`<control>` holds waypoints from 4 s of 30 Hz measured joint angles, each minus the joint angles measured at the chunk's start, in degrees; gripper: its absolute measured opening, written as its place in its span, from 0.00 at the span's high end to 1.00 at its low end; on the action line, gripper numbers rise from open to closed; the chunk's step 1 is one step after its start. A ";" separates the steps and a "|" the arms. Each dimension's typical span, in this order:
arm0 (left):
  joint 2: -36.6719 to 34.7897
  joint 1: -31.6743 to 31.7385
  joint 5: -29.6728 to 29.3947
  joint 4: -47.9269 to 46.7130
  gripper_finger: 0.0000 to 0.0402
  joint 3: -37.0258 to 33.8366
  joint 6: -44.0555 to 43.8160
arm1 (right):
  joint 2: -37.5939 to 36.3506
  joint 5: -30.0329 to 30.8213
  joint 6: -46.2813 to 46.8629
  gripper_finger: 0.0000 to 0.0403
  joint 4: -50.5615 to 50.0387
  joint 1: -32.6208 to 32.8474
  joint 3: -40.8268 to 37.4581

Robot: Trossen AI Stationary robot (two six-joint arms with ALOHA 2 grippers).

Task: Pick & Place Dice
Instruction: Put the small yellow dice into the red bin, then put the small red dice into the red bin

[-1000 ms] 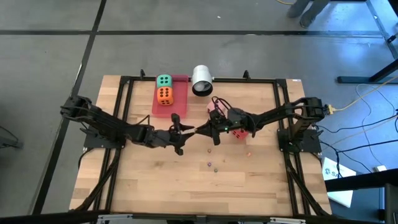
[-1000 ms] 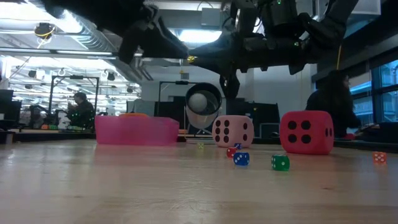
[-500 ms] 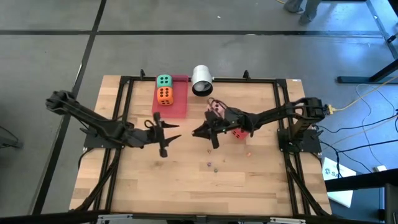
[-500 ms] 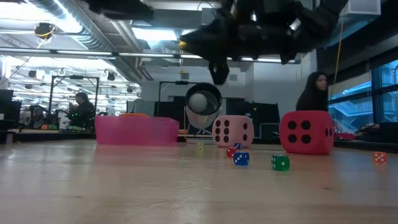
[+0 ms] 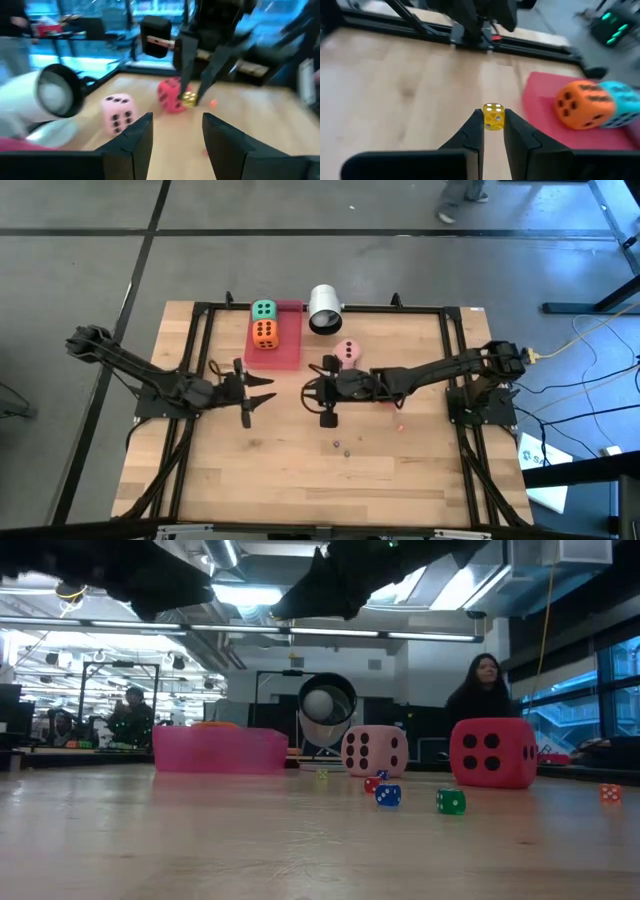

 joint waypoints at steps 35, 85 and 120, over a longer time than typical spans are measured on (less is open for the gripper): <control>27.92 26.06 48.40 41.07 0.64 -1.05 -23.15 | 0.04 4.35 -22.06 0.88 7.25 2.79 0.02; 32.60 25.50 52.09 42.93 0.93 2.21 -24.14 | 1.01 9.32 -25.16 0.88 6.71 1.09 0.02; 32.58 25.44 51.43 43.89 0.95 2.30 -13.13 | 0.86 11.83 -20.36 0.75 7.09 0.28 -0.02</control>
